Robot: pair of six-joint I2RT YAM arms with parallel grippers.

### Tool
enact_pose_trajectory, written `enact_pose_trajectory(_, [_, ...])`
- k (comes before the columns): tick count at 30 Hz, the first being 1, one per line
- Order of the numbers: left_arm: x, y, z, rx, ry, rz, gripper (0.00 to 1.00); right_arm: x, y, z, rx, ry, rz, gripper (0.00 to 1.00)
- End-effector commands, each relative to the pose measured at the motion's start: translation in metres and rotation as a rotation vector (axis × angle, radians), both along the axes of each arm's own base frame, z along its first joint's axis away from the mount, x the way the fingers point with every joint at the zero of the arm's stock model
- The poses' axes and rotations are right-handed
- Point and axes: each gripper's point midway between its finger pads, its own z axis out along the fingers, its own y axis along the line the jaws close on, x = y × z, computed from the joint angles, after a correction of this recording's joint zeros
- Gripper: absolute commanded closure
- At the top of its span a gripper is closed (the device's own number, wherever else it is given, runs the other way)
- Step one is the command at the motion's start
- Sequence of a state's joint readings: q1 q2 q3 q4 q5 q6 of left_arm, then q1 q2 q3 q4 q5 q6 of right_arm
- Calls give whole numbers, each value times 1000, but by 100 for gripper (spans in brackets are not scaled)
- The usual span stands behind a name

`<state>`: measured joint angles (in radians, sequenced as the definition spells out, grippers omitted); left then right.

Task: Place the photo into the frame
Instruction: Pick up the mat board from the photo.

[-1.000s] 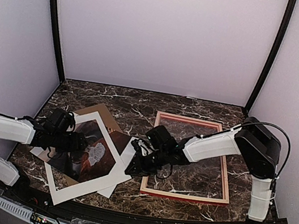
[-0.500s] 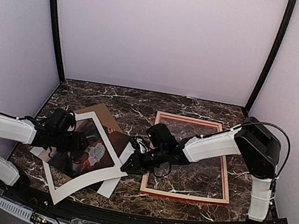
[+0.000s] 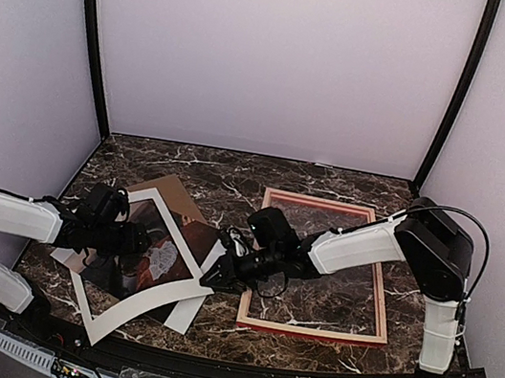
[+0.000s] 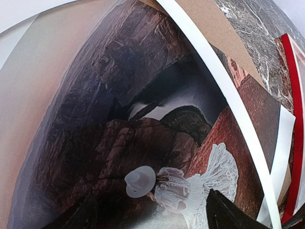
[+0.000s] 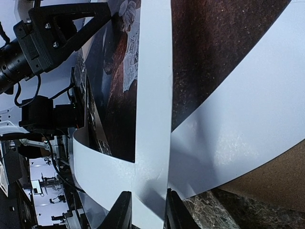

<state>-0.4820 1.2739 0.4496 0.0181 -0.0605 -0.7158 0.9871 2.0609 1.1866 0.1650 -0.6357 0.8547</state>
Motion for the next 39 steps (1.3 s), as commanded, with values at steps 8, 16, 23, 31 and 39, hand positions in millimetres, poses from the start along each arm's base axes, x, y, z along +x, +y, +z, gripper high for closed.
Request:
enact_pose_trajectory(8, [-15,3,-14,20,78,-7,19,6,2,7,49,12,-3,71])
enact_pose_trajectory(16, [-11,5,-7,44,63,-2,19,7,6,9,58,12,5,80])
enact_pose_trajectory(23, [-3,17,25,116,0,10,19,11,14,23,55,-34,26,95])
enact_pose_trajectory(31, [10,33,106,187,-171,33,15,-1,51,58,111,-104,139,100])
enact_pose_trajectory(39, [19,49,157,291,-234,55,13,-14,79,99,195,-156,238,100])
